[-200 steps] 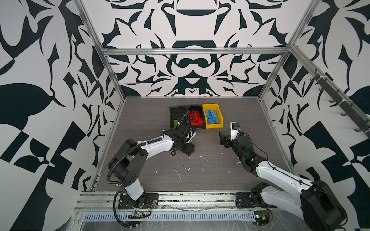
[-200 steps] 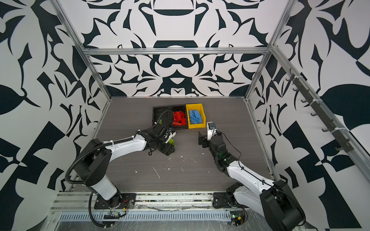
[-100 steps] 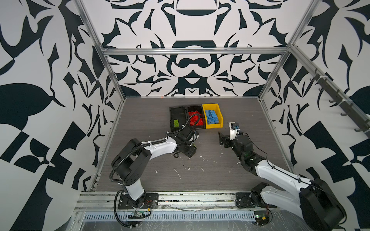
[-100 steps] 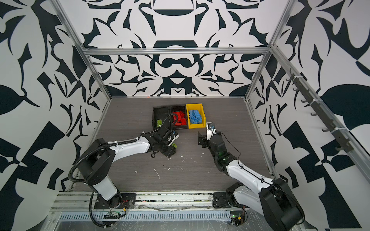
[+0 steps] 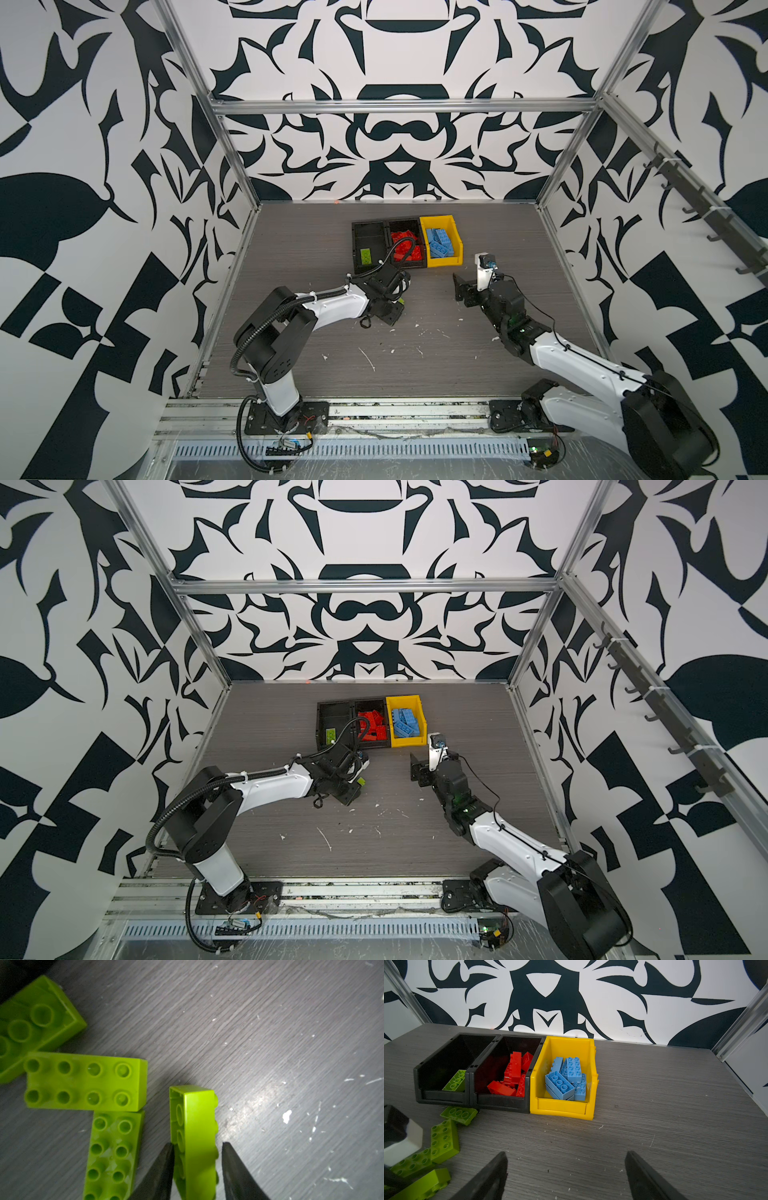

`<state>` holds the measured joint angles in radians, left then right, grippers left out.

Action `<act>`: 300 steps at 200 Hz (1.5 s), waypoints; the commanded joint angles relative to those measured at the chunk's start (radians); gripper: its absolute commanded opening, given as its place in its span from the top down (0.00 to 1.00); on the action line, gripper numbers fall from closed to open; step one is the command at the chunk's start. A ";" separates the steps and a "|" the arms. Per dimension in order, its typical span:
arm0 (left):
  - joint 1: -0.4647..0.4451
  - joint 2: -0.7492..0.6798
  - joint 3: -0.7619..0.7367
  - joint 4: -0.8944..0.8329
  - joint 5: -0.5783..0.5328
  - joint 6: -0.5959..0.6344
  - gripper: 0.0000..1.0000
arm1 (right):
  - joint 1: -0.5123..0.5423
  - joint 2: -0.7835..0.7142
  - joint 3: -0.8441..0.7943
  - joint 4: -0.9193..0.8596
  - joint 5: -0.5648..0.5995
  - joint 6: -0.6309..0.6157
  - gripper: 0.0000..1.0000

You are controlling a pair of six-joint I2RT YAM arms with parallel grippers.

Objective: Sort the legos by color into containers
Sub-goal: 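Lower the left gripper around a lime-green brick to grasp it, then lift the lime-green brick into the black bin and open the left gripper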

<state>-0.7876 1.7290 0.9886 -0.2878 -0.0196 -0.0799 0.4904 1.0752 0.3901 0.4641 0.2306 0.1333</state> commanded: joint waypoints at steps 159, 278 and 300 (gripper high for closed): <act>0.060 -0.197 0.062 -0.071 -0.005 -0.003 0.82 | -0.001 0.003 0.037 0.014 -0.010 0.013 0.09; 0.352 0.040 0.381 -0.055 0.054 0.145 0.82 | -0.002 0.004 0.038 0.013 -0.013 0.013 0.09; 0.378 0.104 0.423 -0.050 0.091 0.145 0.81 | -0.002 0.002 0.038 0.012 -0.007 0.012 0.09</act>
<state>-0.4339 1.7790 1.3632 -0.3264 0.0147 0.0456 0.4904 1.0752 0.3901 0.4641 0.2214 0.1333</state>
